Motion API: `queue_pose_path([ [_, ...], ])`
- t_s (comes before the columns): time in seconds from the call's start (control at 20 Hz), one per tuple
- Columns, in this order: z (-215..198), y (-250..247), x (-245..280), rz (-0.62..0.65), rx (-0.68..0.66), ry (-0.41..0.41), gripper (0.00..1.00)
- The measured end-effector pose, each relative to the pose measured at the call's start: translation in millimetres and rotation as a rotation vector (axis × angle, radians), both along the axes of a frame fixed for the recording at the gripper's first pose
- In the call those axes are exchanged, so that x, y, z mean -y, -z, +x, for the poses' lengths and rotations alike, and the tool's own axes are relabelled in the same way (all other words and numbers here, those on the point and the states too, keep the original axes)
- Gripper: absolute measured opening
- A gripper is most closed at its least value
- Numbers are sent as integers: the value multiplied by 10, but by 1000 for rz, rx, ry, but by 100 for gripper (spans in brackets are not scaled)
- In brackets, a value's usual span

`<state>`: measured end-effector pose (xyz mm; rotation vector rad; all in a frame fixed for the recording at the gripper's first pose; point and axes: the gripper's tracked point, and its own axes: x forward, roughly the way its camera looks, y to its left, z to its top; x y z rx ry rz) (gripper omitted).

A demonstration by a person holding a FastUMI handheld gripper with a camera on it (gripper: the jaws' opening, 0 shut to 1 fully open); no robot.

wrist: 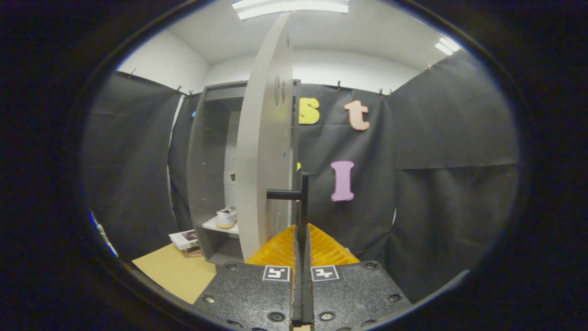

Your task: Open the shoe cabinet door, grab the shoes and put them into the shoe cabinet, then close the shoe cabinet door.

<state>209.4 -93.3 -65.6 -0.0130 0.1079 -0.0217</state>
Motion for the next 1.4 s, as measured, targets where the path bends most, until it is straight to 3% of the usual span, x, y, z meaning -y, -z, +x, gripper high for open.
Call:
queue_pose_path([
  [0.1,-76,-20,-127,78,-13,-21,4],
  [0.3,-90,-26,-85,78,-11,-20,4],
  [0.45,-109,1,-90,87,-15,7,4],
  [0.55,-186,-37,23,83,1,70,7],
  [0.6,-255,-78,90,81,20,109,11],
  [0.7,-395,-202,111,79,62,137,36],
  [0.9,-784,-261,-243,84,88,45,86],
  [1.0,-891,-214,-414,70,87,22,100],
  [1.4,-1041,259,-1273,77,104,-40,100],
])
